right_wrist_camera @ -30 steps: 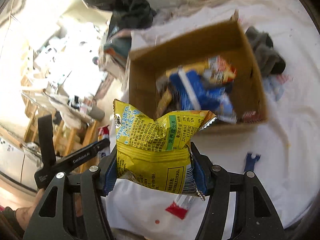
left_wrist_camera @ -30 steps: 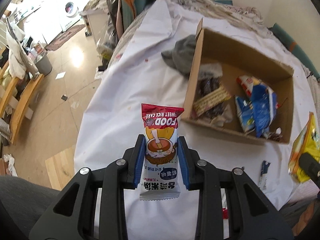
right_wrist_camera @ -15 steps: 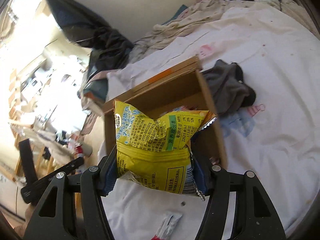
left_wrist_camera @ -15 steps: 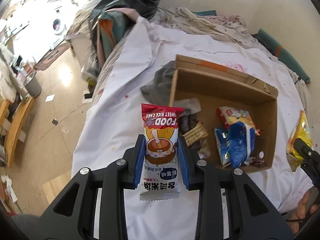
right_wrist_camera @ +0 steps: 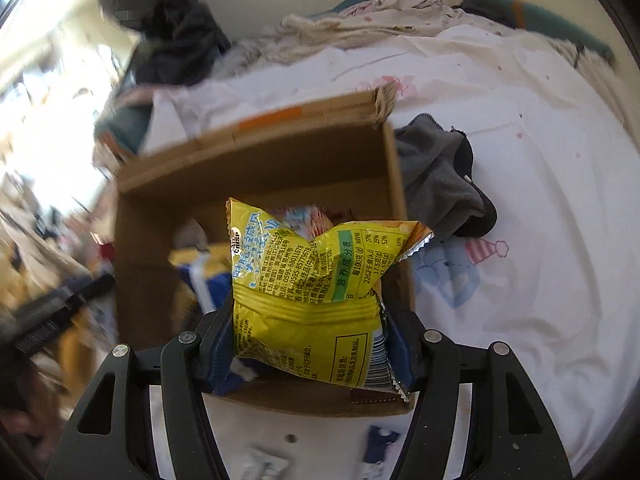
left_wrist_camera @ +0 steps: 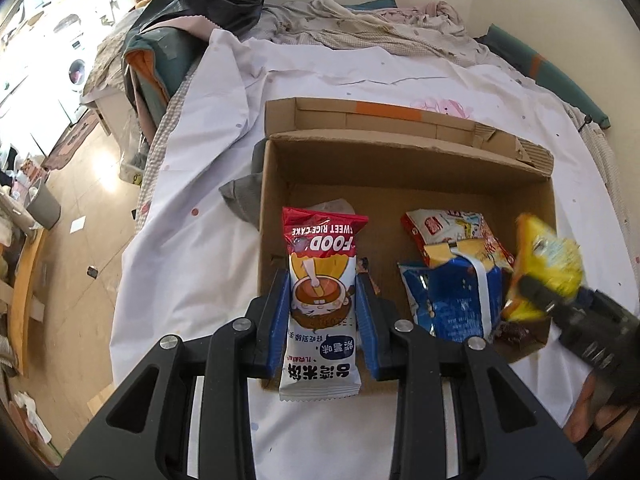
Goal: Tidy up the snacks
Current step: 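Carry the rice cake packet and yellow chip bag over the box, then lower both grippers into the box and open them to release the snacks, then withdraw both open grippers from the box toward the bars on the sheet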
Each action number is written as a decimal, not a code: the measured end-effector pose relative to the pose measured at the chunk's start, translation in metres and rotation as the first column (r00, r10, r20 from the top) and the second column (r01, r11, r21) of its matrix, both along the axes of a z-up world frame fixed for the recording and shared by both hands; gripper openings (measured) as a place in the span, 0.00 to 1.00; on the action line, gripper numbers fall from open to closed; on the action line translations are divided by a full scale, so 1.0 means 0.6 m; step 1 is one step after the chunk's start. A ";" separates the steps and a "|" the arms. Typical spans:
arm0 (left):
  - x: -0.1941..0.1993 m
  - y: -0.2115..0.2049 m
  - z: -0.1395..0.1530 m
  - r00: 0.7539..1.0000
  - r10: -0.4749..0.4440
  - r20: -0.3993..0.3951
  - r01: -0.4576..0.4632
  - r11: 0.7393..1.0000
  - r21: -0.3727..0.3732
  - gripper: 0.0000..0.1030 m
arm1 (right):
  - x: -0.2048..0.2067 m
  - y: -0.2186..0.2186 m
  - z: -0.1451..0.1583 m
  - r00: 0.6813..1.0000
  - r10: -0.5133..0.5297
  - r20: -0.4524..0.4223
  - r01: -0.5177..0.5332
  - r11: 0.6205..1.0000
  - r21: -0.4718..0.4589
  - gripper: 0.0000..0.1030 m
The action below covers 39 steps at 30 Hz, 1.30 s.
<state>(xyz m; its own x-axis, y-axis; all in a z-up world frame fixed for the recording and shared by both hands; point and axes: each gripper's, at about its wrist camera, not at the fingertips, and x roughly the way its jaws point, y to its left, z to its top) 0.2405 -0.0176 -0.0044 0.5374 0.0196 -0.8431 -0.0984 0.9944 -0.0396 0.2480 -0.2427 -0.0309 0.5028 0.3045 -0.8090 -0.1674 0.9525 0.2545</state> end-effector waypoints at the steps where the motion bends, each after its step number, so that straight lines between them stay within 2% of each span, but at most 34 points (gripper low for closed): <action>1: 0.003 -0.001 -0.001 1.000 0.000 0.002 0.000 1.000 0.001 0.27 | 0.001 0.010 -0.007 1.000 0.015 -0.007 -0.015 1.000 -0.024 0.63; 4: 0.008 -0.002 -0.010 1.000 -0.004 0.005 0.005 1.000 -0.005 0.27 | 0.001 0.036 -0.021 0.996 0.084 -0.040 -0.084 0.996 0.000 0.63; 6: 0.011 -0.003 -0.016 1.000 -0.008 0.002 0.008 1.000 -0.003 0.27 | 0.001 0.043 -0.024 0.989 0.136 -0.063 -0.129 0.986 0.105 0.63; 7: 0.013 -0.003 -0.018 1.000 -0.006 0.003 0.006 1.000 -0.001 0.27 | 0.001 0.040 -0.024 0.989 0.134 -0.064 -0.125 0.984 0.125 0.63; 8: 0.015 -0.003 -0.020 1.000 -0.007 0.003 0.007 1.000 0.001 0.27 | 0.001 0.037 -0.021 0.991 0.120 -0.053 -0.113 0.987 0.113 0.63; 9: 0.017 -0.004 -0.022 1.000 -0.009 0.003 0.009 1.000 0.001 0.27 | -0.003 0.033 -0.014 0.996 0.091 -0.018 -0.091 0.995 0.028 0.63; 10: 0.019 -0.005 -0.023 1.000 -0.012 0.003 0.012 1.000 0.002 0.27 | -0.003 0.033 -0.014 0.996 0.091 -0.018 -0.091 0.995 0.028 0.63; 12: 0.021 -0.008 -0.027 1.000 -0.022 0.010 0.022 1.000 0.005 0.27 | -0.005 0.027 -0.010 0.998 0.061 0.006 -0.061 0.997 -0.037 0.63; 16: 0.024 -0.019 -0.038 0.998 -0.056 0.010 0.056 0.998 0.007 0.27 | 0.004 0.013 -0.037 0.998 -0.008 -0.064 0.001 0.994 -0.107 0.63; 19: 0.025 -0.031 -0.047 0.997 -0.082 0.008 0.082 0.996 0.039 0.27 | 0.003 0.021 -0.059 0.995 0.012 -0.095 -0.028 0.985 -0.168 0.64; 27: 0.028 -0.030 -0.055 0.997 -0.077 -0.011 0.078 0.997 0.022 0.28 | 0.000 0.022 -0.059 0.995 0.020 -0.095 -0.035 0.988 -0.153 0.68; 29: 0.026 -0.030 -0.054 0.997 -0.080 -0.009 0.080 0.997 0.021 0.27 | 0.004 0.023 -0.052 0.996 0.030 -0.086 -0.040 0.991 -0.125 0.74; 31: 0.025 -0.030 -0.051 0.997 -0.081 -0.004 0.081 0.997 0.017 0.28 | 0.003 0.028 -0.041 0.997 0.039 -0.059 -0.046 0.992 -0.114 0.84; 32: 0.024 -0.030 -0.050 0.997 -0.082 -0.003 0.082 0.996 0.016 0.29 | 0.001 0.030 -0.035 0.998 0.044 -0.045 -0.049 0.992 -0.115 0.85; 35: 0.021 -0.029 -0.044 0.996 -0.085 0.008 0.085 0.996 0.009 0.47 | -0.009 0.039 -0.017 0.997 0.071 0.008 -0.070 0.991 -0.111 0.91; 37: 0.015 -0.028 -0.038 0.996 -0.085 0.022 0.085 0.996 0.000 0.68 | -0.016 0.047 -0.008 0.995 0.088 0.045 -0.081 0.988 -0.129 0.91; 39: 0.011 -0.028 -0.033 0.996 -0.083 0.038 0.083 0.997 -0.005 0.78 | -0.018 0.048 -0.005 0.995 0.088 0.053 -0.081 0.988 -0.130 0.91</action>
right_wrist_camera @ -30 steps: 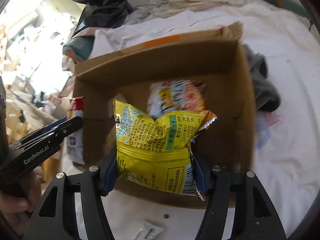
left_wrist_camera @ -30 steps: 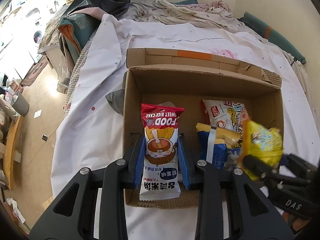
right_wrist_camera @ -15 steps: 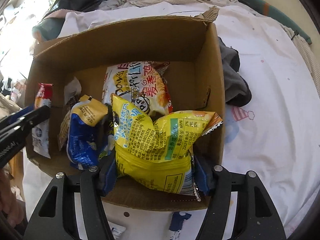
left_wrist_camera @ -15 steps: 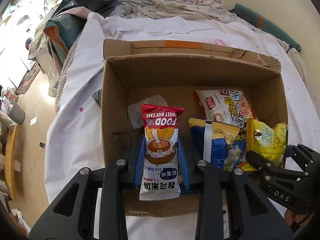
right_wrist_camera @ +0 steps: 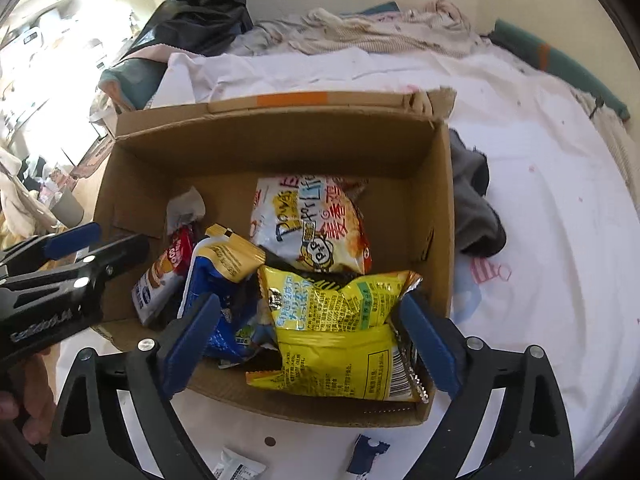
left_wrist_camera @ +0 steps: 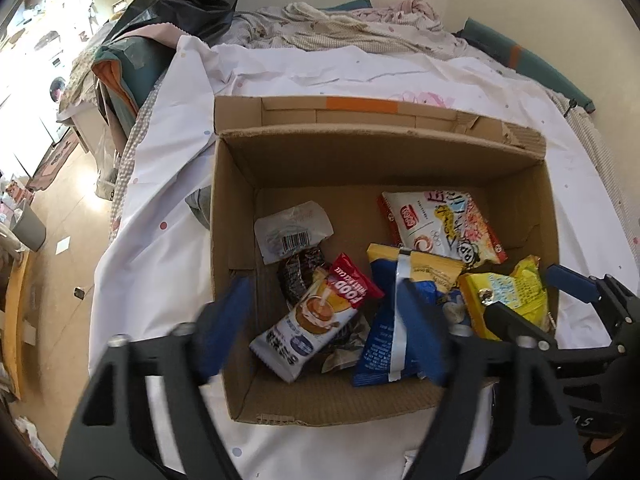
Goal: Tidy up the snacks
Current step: 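Withdraw both open grippers from the box toward the bars on the sheet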
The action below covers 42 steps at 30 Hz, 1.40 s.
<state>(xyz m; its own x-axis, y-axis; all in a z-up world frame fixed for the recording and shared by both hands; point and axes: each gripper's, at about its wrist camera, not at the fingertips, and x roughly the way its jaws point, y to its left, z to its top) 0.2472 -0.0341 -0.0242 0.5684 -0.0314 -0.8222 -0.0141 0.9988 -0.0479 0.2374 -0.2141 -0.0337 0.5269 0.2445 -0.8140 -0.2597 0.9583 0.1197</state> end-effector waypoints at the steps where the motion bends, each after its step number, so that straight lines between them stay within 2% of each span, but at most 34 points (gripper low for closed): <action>1: -0.002 0.000 0.003 1.000 0.000 0.007 0.000 1.000 -0.002 0.79 | 0.000 -0.002 0.005 1.000 -0.008 0.003 0.008 1.000 0.020 0.92; 6: -0.010 0.005 0.014 0.999 0.005 0.033 -0.005 1.000 -0.009 0.80 | 0.004 -0.012 0.006 1.000 -0.008 -0.018 0.009 0.996 0.094 0.96; 9: -0.014 0.010 0.018 0.999 0.018 0.043 -0.017 1.000 -0.017 0.80 | 0.002 -0.016 0.009 1.000 -0.019 -0.018 0.021 0.993 0.113 0.96; 13: -0.019 0.019 0.023 0.998 0.027 0.057 -0.025 0.999 -0.031 0.80 | -0.001 -0.033 0.013 0.998 -0.046 -0.039 0.053 0.981 0.188 0.96; 20: -0.045 0.032 0.043 0.993 0.047 0.106 -0.044 0.999 -0.030 0.80 | -0.020 -0.053 0.017 0.995 -0.069 -0.069 0.082 0.971 0.224 0.96; 25: -0.071 0.051 0.066 0.984 0.081 0.160 -0.074 0.996 -0.046 0.80 | -0.040 -0.062 0.030 0.996 -0.076 -0.056 0.087 0.970 0.227 0.96; 30: -0.093 0.063 0.060 0.986 0.095 0.133 -0.087 0.994 -0.064 0.80 | -0.068 -0.071 0.044 0.996 -0.088 -0.027 0.092 0.970 0.226 0.96; 33: -0.102 0.061 0.055 0.994 0.052 0.099 -0.041 0.993 -0.111 0.80 | -0.082 -0.081 0.038 0.993 -0.102 -0.058 0.113 0.963 0.245 0.96; 36: -0.118 0.053 0.056 0.993 0.036 0.108 -0.025 0.995 -0.100 0.80 | -0.096 -0.095 0.030 0.988 -0.120 -0.096 0.142 0.952 0.270 0.96; 40: -0.135 0.042 0.045 0.996 0.035 0.085 -0.025 0.993 -0.112 0.94 | -0.112 -0.114 0.017 0.978 -0.146 -0.149 0.185 0.934 0.305 0.96; 42: -0.140 0.034 0.036 0.998 0.021 0.064 -0.014 0.993 -0.115 0.94 | -0.120 -0.128 0.009 0.970 -0.167 -0.176 0.217 0.922 0.322 0.96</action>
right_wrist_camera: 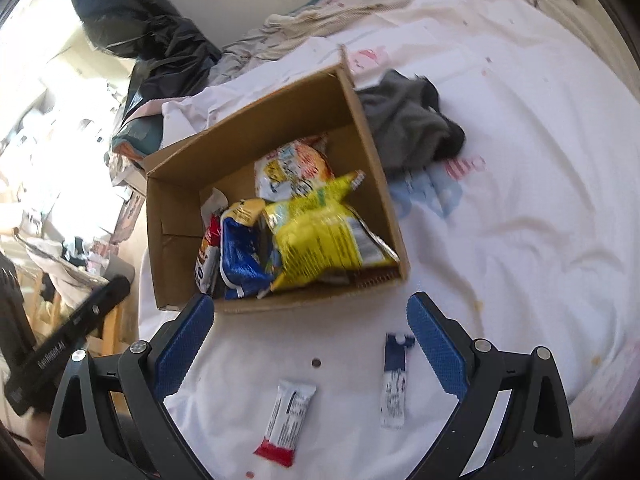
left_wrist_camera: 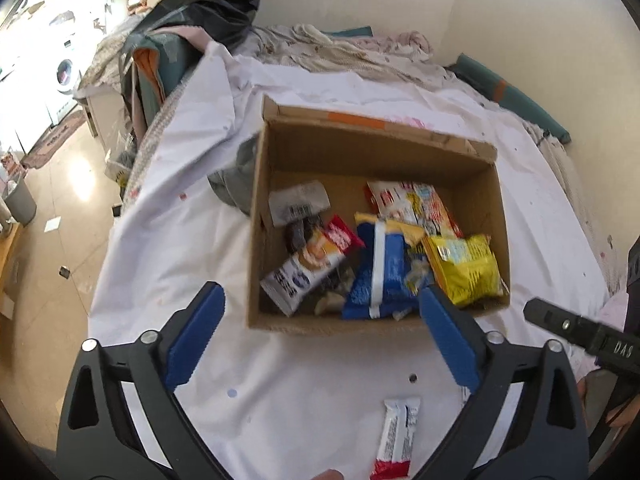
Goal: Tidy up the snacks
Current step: 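Withdraw both open grippers from the box toward the bars on the sheet, then grasp the white red-ended bar with the left gripper while the right grasps the blue-white stick packet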
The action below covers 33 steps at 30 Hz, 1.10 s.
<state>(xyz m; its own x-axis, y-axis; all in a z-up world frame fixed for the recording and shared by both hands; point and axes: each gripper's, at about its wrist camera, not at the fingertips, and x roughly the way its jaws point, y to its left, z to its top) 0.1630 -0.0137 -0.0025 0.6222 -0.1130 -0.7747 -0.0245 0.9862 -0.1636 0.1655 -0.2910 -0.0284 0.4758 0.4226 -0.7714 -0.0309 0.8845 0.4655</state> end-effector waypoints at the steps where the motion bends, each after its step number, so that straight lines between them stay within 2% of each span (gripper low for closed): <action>1: -0.003 -0.004 -0.005 1.000 -0.006 -0.011 0.006 1.000 -0.001 0.94 | -0.003 -0.005 -0.004 1.000 -0.011 -0.011 0.011 1.000 0.011 0.96; 5: -0.013 -0.022 -0.031 0.997 -0.023 -0.071 0.022 1.000 -0.023 0.94 | -0.011 -0.042 -0.031 0.994 -0.075 -0.085 0.080 0.994 0.068 0.96; 7: -0.013 -0.034 -0.056 0.990 -0.044 -0.137 0.036 0.998 -0.056 0.94 | -0.012 -0.059 -0.045 0.988 -0.098 -0.119 0.108 0.991 0.081 0.96; 9: -0.013 -0.049 -0.085 0.976 -0.065 -0.208 0.051 0.996 -0.072 0.94 | -0.013 -0.071 -0.058 0.982 -0.119 -0.149 0.130 0.989 0.071 0.96; 12: -0.017 -0.087 -0.134 0.942 -0.126 -0.312 0.105 0.991 -0.083 0.94 | -0.013 -0.084 -0.074 0.974 -0.137 -0.182 0.149 0.987 0.053 0.96; 15: -0.019 -0.121 -0.169 0.912 -0.184 -0.367 0.167 0.983 -0.078 0.94 | -0.013 -0.095 -0.082 0.969 -0.151 -0.196 0.161 0.986 0.036 0.96; 17: -0.022 -0.143 -0.192 0.893 -0.209 -0.399 0.202 0.978 -0.059 0.92 | -0.012 -0.096 -0.085 0.968 -0.155 -0.198 0.160 0.987 0.014 0.96; 19: -0.029 -0.168 -0.214 0.870 -0.243 -0.430 0.258 0.966 -0.025 0.85 | -0.012 -0.095 -0.088 0.968 -0.152 -0.202 0.155 0.988 -0.003 0.96; 21: -0.035 -0.187 -0.228 0.847 -0.277 -0.454 0.309 0.951 -0.004 0.83 | -0.011 -0.090 -0.093 0.967 -0.143 -0.211 0.141 0.990 -0.024 0.96; 24: -0.045 -0.205 -0.240 0.826 -0.305 -0.474 0.357 0.934 0.020 0.83 | -0.007 -0.072 -0.106 0.964 -0.115 -0.241 0.097 0.991 -0.088 0.96; 26: -0.051 -0.211 -0.242 0.825 -0.304 -0.475 0.368 0.929 0.045 0.83 | -0.003 -0.054 -0.121 0.959 -0.086 -0.269 0.048 0.989 -0.143 0.96; 29: -0.052 -0.206 -0.244 0.828 -0.288 -0.480 0.358 0.932 0.058 0.69 | 0.004 -0.026 -0.141 0.952 -0.045 -0.303 -0.017 0.980 -0.198 0.96; 30: -0.052 -0.202 -0.244 0.831 -0.277 -0.483 0.349 0.935 0.065 0.61 | 0.005 -0.020 -0.147 0.949 -0.035 -0.313 -0.031 0.979 -0.203 0.96; 33: -0.049 -0.178 -0.241 0.832 -0.246 -0.497 0.319 0.945 0.066 0.26 | 0.009 -0.001 -0.163 0.941 -0.006 -0.338 -0.080 0.968 -0.239 0.96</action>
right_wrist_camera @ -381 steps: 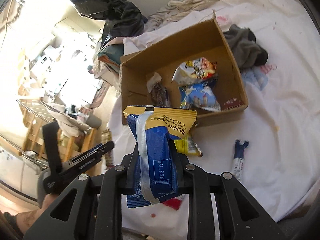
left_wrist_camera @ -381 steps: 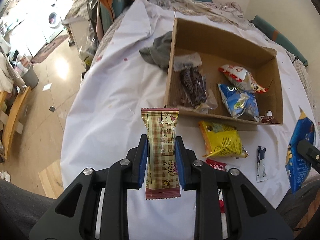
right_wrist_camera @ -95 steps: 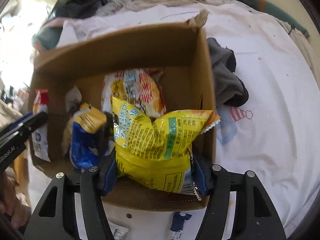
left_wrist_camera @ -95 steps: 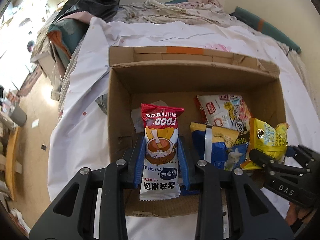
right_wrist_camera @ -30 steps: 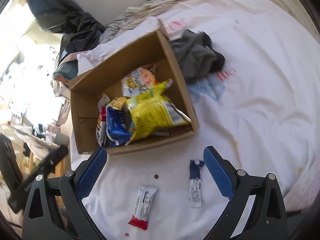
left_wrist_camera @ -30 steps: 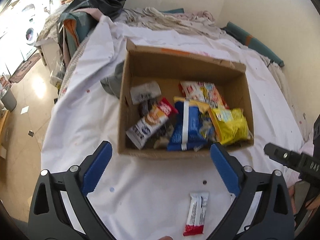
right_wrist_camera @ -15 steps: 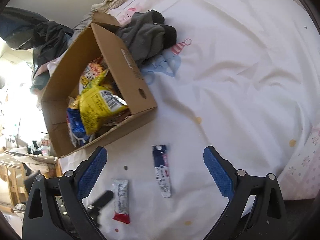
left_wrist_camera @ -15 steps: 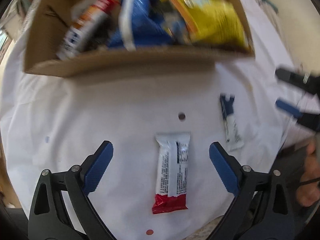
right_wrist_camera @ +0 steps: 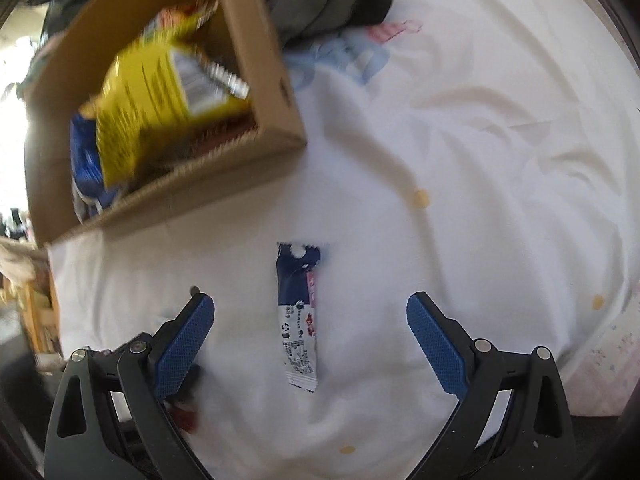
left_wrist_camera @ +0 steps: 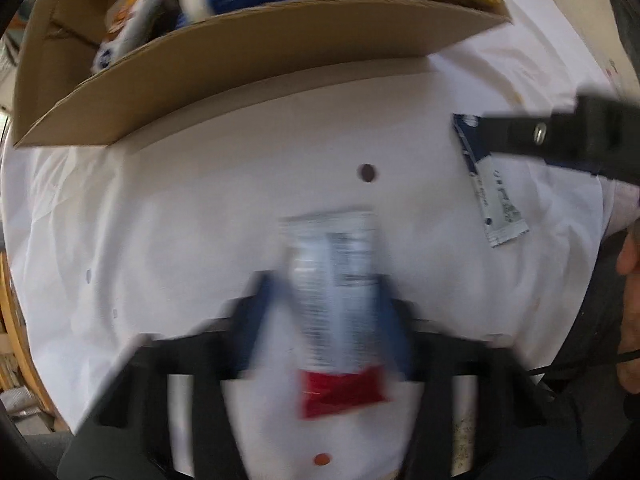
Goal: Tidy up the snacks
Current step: 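Grasp the white red-ended bar with the left gripper while the right grasps the blue-white stick packet, then lift both held snacks and carry them over the box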
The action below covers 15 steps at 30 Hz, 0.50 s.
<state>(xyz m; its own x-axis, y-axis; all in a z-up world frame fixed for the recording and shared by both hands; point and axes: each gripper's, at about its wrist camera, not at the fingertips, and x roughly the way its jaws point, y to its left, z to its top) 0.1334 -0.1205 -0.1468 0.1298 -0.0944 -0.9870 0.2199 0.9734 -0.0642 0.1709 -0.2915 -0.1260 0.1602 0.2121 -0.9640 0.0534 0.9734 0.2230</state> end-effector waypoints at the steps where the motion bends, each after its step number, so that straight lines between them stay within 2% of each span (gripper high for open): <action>1: 0.003 0.012 0.002 1.000 0.024 -0.006 -0.025 1.000 -0.005 0.26 | 0.001 0.007 -0.005 1.000 0.021 -0.011 -0.021 1.000 -0.015 0.96; 5: 0.009 0.053 0.010 0.993 0.116 0.015 -0.117 0.993 0.021 0.26 | -0.003 0.045 -0.031 0.990 0.124 -0.061 -0.131 0.985 -0.116 0.95; 6: 0.011 0.062 0.013 0.990 0.140 0.021 -0.140 0.990 0.026 0.26 | -0.006 0.053 -0.035 0.987 0.150 -0.061 -0.158 0.976 -0.153 0.92; 7: 0.012 0.071 0.015 0.986 0.166 0.026 -0.166 0.986 0.030 0.26 | -0.006 0.053 -0.035 0.987 0.150 -0.061 -0.158 0.976 -0.153 0.87; 8: 0.013 0.078 0.017 0.982 0.184 0.032 -0.185 0.982 0.032 0.26 | -0.015 0.075 -0.040 0.974 0.220 -0.051 -0.226 0.944 -0.241 0.86; 10: 0.011 0.079 0.022 0.977 0.209 0.046 -0.211 0.977 0.035 0.26 | -0.022 0.086 -0.039 0.964 0.265 -0.032 -0.264 0.927 -0.268 0.78; 11: 0.010 0.080 0.024 0.975 0.216 0.053 -0.218 0.975 0.035 0.26 | -0.025 0.089 -0.037 0.958 0.285 -0.027 -0.281 0.919 -0.275 0.72; 12: 0.008 0.081 0.026 0.973 0.221 0.060 -0.223 0.974 0.033 0.26 | -0.028 0.090 -0.034 0.955 0.296 -0.023 -0.290 0.914 -0.284 0.42; 13: 0.009 0.082 0.027 0.972 0.224 0.065 -0.227 0.973 0.032 0.26 | -0.030 0.089 -0.029 0.954 0.301 -0.017 -0.293 0.912 -0.289 0.18; 15: 0.008 0.083 0.030 0.969 0.233 0.080 -0.236 0.971 0.031 0.27 | -0.035 0.081 -0.022 0.957 0.291 -0.002 -0.283 0.928 -0.241 0.18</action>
